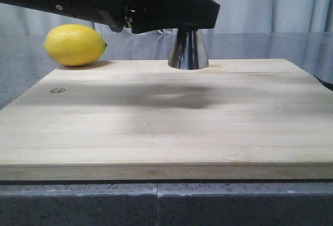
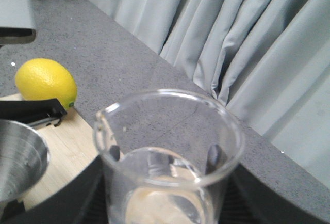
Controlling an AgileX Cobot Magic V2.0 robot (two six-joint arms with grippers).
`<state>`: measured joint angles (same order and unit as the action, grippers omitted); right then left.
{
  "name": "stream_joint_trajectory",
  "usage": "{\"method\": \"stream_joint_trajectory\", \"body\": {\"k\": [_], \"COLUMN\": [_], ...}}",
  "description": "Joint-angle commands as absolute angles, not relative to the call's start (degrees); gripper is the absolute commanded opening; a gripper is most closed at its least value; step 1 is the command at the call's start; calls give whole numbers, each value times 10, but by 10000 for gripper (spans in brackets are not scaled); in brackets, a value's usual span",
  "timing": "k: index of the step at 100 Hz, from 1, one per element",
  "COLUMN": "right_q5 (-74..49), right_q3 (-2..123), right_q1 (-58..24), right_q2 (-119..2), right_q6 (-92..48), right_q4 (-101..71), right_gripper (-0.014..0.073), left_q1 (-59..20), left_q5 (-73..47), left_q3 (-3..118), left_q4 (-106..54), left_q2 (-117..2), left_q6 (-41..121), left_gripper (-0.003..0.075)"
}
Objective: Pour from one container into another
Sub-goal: 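Lift the beaker and carry it above the jigger with the right gripper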
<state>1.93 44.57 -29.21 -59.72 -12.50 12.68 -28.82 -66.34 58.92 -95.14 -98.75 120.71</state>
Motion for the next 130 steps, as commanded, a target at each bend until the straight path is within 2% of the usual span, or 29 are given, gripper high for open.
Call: {"method": "stream_joint_trajectory", "body": {"k": [1, 20, 130], "right_q5": [48, 42, 17], "right_q3": [469, 470, 470], "right_q1": [-292, -292, -328], "right_q2": [-579, -568, -553], "right_q6": [-130, -130, -130], "right_q4": [144, 151, 206], "right_gripper": [169, 132, 132], "left_q1": [-293, -298, -321], "left_q5": [-726, -726, -726], "left_q3": [606, 606, 606], "left_q4": [-991, -990, -989], "left_q2": [-957, -957, -957], "left_q6": [1200, 1196, 1190], "left_gripper": [-19, -19, -19]}}
